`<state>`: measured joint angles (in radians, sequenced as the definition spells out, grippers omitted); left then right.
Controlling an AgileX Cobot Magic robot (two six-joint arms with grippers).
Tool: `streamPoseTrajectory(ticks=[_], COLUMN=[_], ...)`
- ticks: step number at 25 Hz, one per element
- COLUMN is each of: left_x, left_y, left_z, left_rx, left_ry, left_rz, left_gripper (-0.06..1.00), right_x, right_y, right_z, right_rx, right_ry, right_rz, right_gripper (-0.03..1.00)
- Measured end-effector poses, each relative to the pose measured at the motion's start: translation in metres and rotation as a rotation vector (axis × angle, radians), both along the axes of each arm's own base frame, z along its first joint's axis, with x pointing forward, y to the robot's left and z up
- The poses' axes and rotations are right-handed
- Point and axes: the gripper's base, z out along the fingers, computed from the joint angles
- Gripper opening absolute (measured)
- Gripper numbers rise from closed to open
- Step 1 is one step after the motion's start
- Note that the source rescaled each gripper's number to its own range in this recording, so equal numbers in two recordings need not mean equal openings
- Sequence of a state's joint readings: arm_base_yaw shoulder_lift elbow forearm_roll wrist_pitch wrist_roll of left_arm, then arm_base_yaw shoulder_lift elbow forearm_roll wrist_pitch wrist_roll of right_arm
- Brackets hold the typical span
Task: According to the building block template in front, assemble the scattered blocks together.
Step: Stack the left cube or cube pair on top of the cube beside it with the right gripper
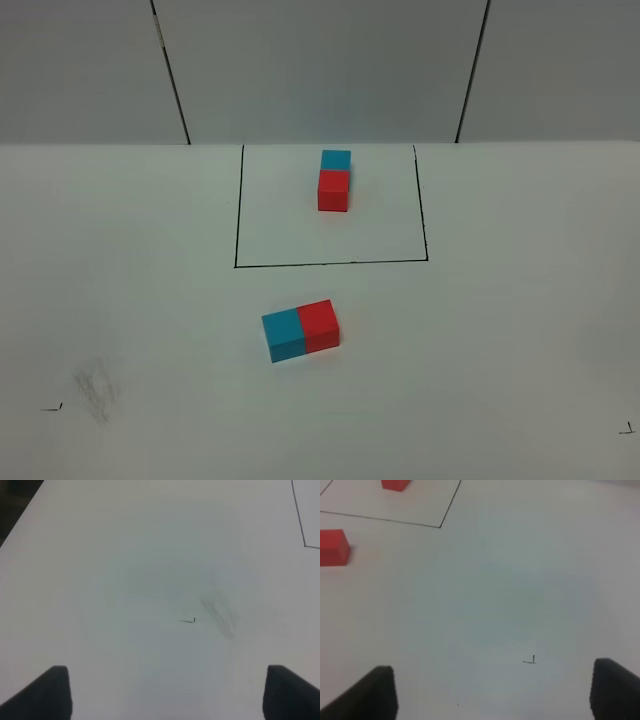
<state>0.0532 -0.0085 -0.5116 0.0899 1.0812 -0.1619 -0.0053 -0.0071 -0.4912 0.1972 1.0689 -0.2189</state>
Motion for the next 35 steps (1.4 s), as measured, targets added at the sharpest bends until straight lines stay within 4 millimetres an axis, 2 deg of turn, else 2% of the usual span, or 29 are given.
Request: streamPoseTrajectory(ticks=[5, 9, 15, 22, 25, 29, 35], left_x=[0.000, 0.000, 0.000, 0.000, 0.000, 0.000, 0.000], left_y=[0.000, 0.000, 0.000, 0.000, 0.000, 0.000, 0.000], left_z=[0.000, 0.000, 0.000, 0.000, 0.000, 0.000, 0.000], left_rx=[0.000, 0.000, 0.000, 0.000, 0.000, 0.000, 0.000], left_ry=[0.000, 0.000, 0.000, 0.000, 0.000, 0.000, 0.000], left_rz=[0.000, 0.000, 0.000, 0.000, 0.000, 0.000, 0.000], left_gripper=[1.00, 1.00, 1.00, 1.00, 1.00, 1.00, 1.00], right_x=[0.001, 0.013, 0.051, 0.103, 0.122, 0.145, 0.174], right_y=[0.000, -0.001, -0.001, 0.009, 0.013, 0.022, 0.049], right_z=[0.001, 0.019, 0.056, 0.078, 0.078, 0.065, 0.043], right_rx=[-0.001, 0.001, -0.034, -0.053, -0.054, -0.078, -0.142], right_ry=[0.002, 0.012, 0.081, 0.175, 0.222, 0.303, 0.392], right_rz=[-0.001, -0.007, 0.016, 0.164, 0.220, 0.298, 0.435], right_gripper=[0.72, 0.72, 0.72, 0.72, 0.72, 0.72, 0.65])
